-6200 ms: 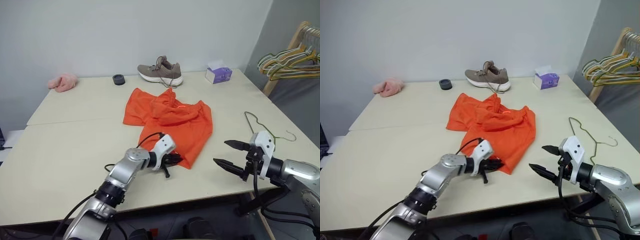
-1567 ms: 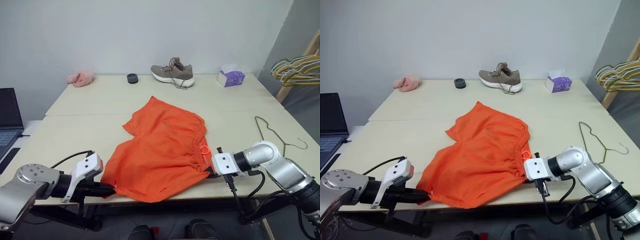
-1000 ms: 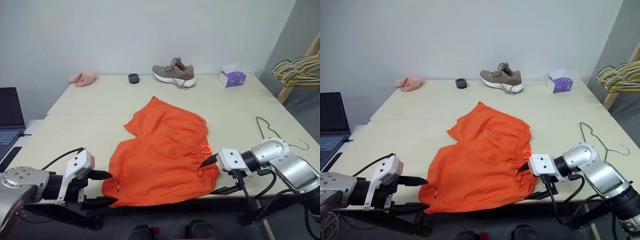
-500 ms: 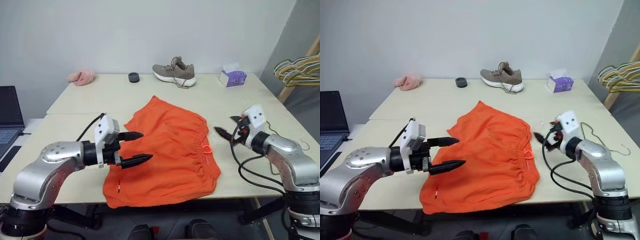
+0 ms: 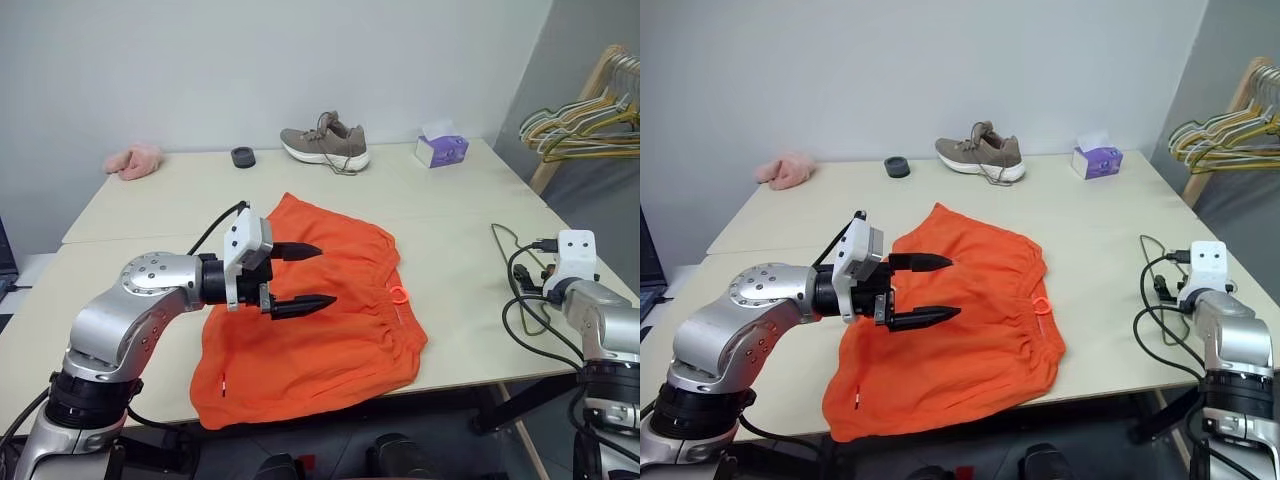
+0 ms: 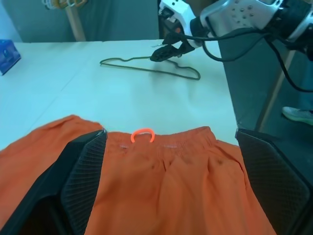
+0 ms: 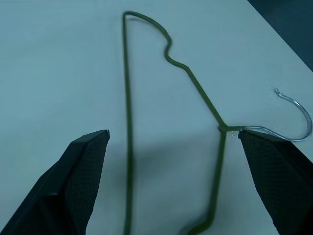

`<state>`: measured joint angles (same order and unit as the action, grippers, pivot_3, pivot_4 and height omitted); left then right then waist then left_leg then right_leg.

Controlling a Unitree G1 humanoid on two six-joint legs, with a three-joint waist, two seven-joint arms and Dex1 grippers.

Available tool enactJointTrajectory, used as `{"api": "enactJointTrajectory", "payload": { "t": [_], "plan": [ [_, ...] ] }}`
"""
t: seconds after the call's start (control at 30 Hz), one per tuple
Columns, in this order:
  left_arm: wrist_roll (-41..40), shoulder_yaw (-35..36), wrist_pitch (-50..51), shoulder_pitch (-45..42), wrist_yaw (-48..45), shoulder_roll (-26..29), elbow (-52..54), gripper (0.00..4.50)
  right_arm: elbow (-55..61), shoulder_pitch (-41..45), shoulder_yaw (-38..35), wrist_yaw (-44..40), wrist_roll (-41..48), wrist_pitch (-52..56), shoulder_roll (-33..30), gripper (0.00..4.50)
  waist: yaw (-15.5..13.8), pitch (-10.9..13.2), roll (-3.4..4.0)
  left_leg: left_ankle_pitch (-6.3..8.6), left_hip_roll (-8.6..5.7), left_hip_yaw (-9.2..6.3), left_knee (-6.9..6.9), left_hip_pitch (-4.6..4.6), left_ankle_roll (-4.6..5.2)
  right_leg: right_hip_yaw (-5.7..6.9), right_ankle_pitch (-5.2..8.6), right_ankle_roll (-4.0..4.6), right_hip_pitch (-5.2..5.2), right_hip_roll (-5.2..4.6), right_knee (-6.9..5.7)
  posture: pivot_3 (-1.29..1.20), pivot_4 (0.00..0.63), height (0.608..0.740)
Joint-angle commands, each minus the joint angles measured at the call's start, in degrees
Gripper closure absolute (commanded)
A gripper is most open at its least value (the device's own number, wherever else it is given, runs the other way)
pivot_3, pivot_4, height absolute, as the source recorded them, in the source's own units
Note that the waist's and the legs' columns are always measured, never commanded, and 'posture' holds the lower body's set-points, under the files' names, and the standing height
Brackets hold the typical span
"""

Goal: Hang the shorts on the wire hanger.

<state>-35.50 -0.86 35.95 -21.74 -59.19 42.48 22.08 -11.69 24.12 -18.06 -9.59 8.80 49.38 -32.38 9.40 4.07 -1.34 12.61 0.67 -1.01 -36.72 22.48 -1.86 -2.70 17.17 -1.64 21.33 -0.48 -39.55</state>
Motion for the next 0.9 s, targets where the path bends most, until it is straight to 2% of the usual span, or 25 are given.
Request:
{"api": "enactJointTrajectory", "payload": {
  "t": [0.03, 0.3, 0.53, 0.63, 0.73, 0.9],
  "plan": [
    [0.54, 0.28, -1.32, -0.95, -0.10, -0.02, -0.15, 0.04, -3.54, 3.02, 0.46, -0.64, -0.88, -1.64, -1.73, 0.00, 0.18, 0.00, 0.00, 0.00, 0.01, -0.01, 0.01, 0.01, 0.00, 0.00, 0.00, 0.01, 0.00, 0.04, 0.03, -0.16, 0.018, 0.740],
    [1.13, 0.40, -2.09, -0.45, 0.08, -0.18, -0.08, 0.04, -24.93, 10.66, 3.85, -4.91, -2.61, -6.09, -4.80, 0.00, 0.28, 0.02, 0.02, 0.00, 0.01, 0.01, 0.02, 0.00, 0.00, -0.01, -0.04, 0.04, -0.04, 0.06, 0.16, -0.14, 0.019, 0.740],
    [1.21, 0.61, -2.34, 0.19, 0.47, -0.09, 0.36, 0.04, -37.69, 15.19, 5.81, -7.31, -3.43, -7.87, -6.22, 0.00, 0.27, -0.03, -0.03, 0.00, 0.02, 0.00, 0.01, -0.02, 0.00, -0.01, -0.23, -0.10, -0.26, 0.08, 0.53, -0.14, 0.020, 0.740],
    [1.21, 0.79, -2.35, 0.55, 0.57, 0.11, 0.65, 0.00, -40.65, 15.22, 7.28, -7.90, -4.45, -9.17, -6.21, 0.60, 0.23, -0.14, -0.21, 0.01, 0.02, 0.01, 0.00, -0.02, 0.01, -0.03, -0.25, -0.13, -0.29, 0.07, 0.57, -0.13, 0.021, 0.740],
    [1.03, 1.12, -2.19, 0.72, 0.68, 0.31, 0.81, 0.00, -42.49, 14.80, 7.28, -7.21, -4.52, -9.84, -5.76, 1.60, -0.08, -0.28, -0.42, 0.01, 0.02, -0.05, -0.02, -0.03, 0.01, 0.00, -0.25, -0.13, -0.34, 0.07, 0.57, -0.13, 0.021, 0.740],
    [1.07, 1.98, -2.13, 0.70, 0.71, 1.00, 0.03, 0.00, -43.33, 14.28, 6.64, -5.97, -4.07, -10.05, -5.16, 3.29, -0.85, -0.38, -0.59, 0.03, 0.06, -0.29, -0.04, -0.49, 0.03, 0.12, -0.24, -0.12, -1.00, 0.06, 0.85, -0.13, 0.021, 0.740]
  ]
}}
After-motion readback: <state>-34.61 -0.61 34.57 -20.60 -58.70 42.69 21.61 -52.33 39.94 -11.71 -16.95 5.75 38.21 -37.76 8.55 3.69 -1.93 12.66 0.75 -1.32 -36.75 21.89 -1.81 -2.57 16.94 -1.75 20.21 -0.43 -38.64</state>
